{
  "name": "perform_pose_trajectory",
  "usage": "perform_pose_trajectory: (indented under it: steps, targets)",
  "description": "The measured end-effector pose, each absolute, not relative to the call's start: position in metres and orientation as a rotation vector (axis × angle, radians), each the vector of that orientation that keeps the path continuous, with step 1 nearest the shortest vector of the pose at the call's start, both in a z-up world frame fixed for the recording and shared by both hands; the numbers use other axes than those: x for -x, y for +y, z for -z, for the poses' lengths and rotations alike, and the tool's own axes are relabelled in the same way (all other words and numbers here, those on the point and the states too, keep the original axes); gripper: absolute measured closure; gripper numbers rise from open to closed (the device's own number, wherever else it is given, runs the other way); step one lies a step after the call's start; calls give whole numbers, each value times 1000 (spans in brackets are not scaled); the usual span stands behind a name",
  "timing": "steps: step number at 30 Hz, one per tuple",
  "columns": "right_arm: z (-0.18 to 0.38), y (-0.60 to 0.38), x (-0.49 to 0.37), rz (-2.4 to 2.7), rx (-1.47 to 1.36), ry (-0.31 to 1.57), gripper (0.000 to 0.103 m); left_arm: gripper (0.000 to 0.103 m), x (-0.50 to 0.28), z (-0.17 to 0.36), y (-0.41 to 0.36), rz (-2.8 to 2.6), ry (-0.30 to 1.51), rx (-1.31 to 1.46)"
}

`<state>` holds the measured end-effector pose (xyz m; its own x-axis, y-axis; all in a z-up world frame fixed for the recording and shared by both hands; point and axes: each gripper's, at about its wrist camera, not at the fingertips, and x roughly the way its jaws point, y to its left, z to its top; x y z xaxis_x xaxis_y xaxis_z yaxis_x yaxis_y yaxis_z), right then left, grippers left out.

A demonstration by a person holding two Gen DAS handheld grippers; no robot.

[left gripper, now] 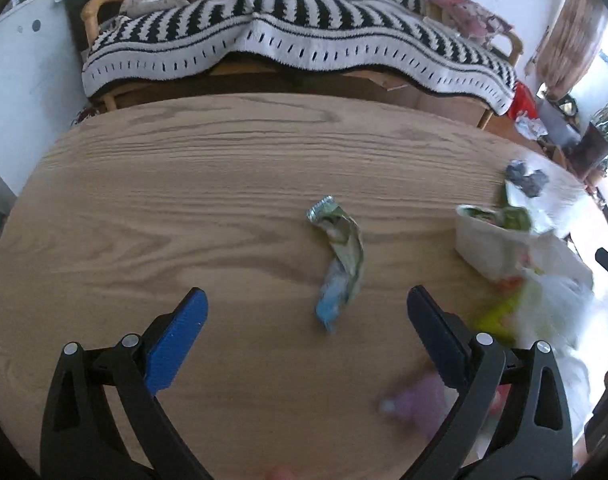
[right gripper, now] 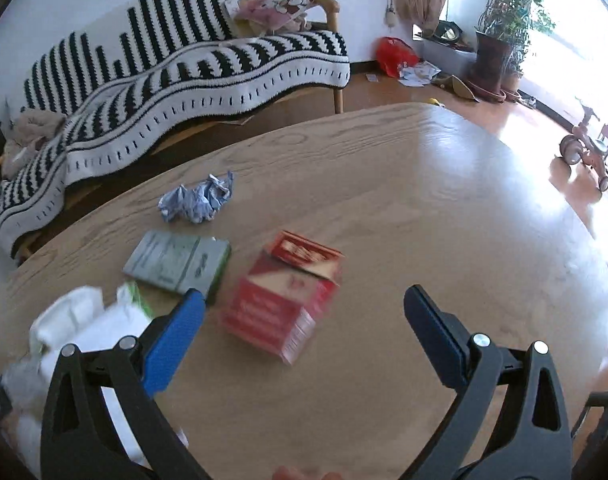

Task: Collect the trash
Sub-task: 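Grasp the green wrapper with the left tool while the right tool grasps the red cigarette box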

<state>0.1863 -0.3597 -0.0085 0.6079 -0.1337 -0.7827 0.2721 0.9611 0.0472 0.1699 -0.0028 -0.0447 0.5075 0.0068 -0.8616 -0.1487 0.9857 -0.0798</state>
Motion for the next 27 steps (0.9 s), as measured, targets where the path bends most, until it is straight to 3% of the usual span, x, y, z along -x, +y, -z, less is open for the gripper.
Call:
perform_pose_trajectory:
  steps: [8,16,27]
  targets:
    - [64,-347,-234,299,-58,1014,7,6,-194,74,-5,-119,1059,54]
    - [73,-355,-236,231,-119,953,5,6,-191,77,5,-161,957,72]
    - [72,-354,-236,230,-118,954,5,6,-193,77,6,-162,955,74]
